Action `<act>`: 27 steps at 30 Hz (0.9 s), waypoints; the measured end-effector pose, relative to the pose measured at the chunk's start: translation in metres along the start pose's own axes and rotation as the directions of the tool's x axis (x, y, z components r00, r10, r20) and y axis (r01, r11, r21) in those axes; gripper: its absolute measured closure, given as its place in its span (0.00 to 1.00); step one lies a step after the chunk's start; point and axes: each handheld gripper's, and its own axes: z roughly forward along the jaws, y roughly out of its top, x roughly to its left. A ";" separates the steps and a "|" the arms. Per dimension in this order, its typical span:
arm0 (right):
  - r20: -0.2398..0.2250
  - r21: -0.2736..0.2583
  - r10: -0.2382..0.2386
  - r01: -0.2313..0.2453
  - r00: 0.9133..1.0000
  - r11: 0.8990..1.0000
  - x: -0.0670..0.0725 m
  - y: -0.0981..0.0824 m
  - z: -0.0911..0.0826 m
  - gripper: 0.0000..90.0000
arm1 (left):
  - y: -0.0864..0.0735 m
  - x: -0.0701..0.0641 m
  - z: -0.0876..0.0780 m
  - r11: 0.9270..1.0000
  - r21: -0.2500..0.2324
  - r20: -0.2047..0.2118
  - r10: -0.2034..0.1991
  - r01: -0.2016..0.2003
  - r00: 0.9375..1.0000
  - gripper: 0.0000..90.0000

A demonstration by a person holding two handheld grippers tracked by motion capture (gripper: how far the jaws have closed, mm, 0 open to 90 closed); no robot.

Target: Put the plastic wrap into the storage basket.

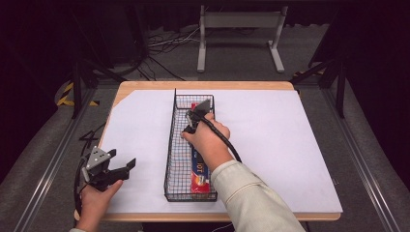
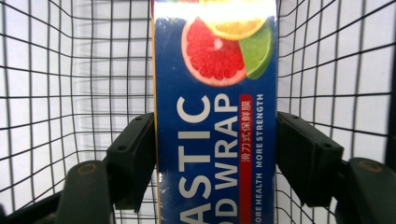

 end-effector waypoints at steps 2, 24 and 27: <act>-0.001 -0.001 -0.003 0.003 1.000 1.000 0.000 0.000 -0.002 0.36 | 0.000 0.000 0.000 1.000 0.000 0.000 -0.001 0.001 1.000 0.21; -0.040 -0.129 -0.027 0.022 0.999 0.991 -0.025 0.002 -0.058 0.35 | 0.003 -0.003 0.005 1.000 -0.005 0.000 0.011 -0.011 1.000 0.21; -0.053 -0.144 -0.034 0.026 0.998 0.989 -0.030 0.002 -0.067 0.34 | 0.003 -0.004 0.006 1.000 0.001 -0.001 0.013 -0.013 1.000 0.21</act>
